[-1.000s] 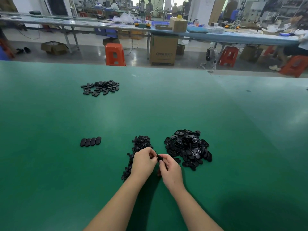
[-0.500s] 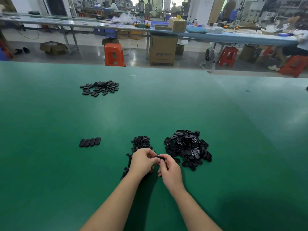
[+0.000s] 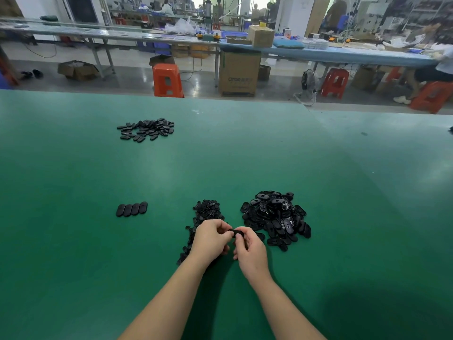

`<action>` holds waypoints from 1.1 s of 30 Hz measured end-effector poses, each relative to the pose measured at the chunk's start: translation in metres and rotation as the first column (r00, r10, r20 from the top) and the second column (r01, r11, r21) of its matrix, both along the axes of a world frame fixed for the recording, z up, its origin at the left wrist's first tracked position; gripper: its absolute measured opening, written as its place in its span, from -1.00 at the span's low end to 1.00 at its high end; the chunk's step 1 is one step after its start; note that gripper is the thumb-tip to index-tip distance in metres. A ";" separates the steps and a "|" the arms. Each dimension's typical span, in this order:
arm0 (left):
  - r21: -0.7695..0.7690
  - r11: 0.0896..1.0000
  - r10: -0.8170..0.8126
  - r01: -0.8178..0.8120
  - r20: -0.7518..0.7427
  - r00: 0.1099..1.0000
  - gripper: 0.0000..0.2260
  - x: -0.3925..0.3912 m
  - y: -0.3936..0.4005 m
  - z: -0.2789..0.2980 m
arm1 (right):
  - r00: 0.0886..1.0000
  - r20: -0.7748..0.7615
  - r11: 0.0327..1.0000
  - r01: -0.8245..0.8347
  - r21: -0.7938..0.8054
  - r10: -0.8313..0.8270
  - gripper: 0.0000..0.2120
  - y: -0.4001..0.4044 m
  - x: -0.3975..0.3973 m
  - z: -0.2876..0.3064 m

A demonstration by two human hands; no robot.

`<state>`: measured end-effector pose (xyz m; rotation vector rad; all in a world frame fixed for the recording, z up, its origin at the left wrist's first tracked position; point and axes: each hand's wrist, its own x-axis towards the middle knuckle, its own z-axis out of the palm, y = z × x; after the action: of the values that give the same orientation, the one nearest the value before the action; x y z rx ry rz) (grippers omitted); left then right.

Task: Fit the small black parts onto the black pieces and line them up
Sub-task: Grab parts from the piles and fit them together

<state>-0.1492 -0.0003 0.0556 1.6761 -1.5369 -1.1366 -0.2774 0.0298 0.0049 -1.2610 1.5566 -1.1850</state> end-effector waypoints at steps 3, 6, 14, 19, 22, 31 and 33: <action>-0.002 1.000 -0.008 0.008 0.005 1.000 -0.94 0.000 0.000 0.001 | 1.000 -0.002 1.000 0.002 0.000 -0.002 -0.81 0.000 0.000 0.000; -0.002 1.000 -0.013 0.013 0.029 1.000 -0.93 0.001 0.000 0.001 | 1.000 -0.001 1.000 -0.002 0.002 0.002 -0.79 0.000 0.000 0.001; -0.024 0.999 -0.033 0.036 0.107 0.994 -0.93 -0.003 -0.002 0.000 | 1.000 0.016 1.000 0.015 0.000 -0.015 -0.84 0.001 0.000 0.003; -0.060 0.998 -0.019 0.028 0.151 0.988 -0.93 -0.007 -0.001 0.000 | 0.999 0.029 1.000 0.027 -0.006 -0.026 -0.83 0.002 -0.001 0.006; -0.119 0.993 0.010 0.012 0.189 0.982 -0.94 -0.012 0.001 -0.001 | 0.997 0.058 0.999 0.045 -0.013 -0.044 -0.85 0.001 -0.002 0.007; -0.231 0.966 -0.060 0.118 0.244 0.968 -0.92 -0.009 0.005 -0.008 | 0.999 0.017 0.999 0.036 -0.006 -0.036 -0.88 0.000 -0.004 0.003; -0.256 0.952 -0.090 0.170 0.295 0.951 -0.84 -0.006 0.006 -0.009 | 1.000 0.017 1.000 0.025 -0.003 -0.025 -0.87 -0.001 -0.005 0.002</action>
<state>-0.1549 0.0058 0.0464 1.6094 -1.9119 -0.7202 -0.2820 0.0291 0.0064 -1.2339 1.5629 -1.2107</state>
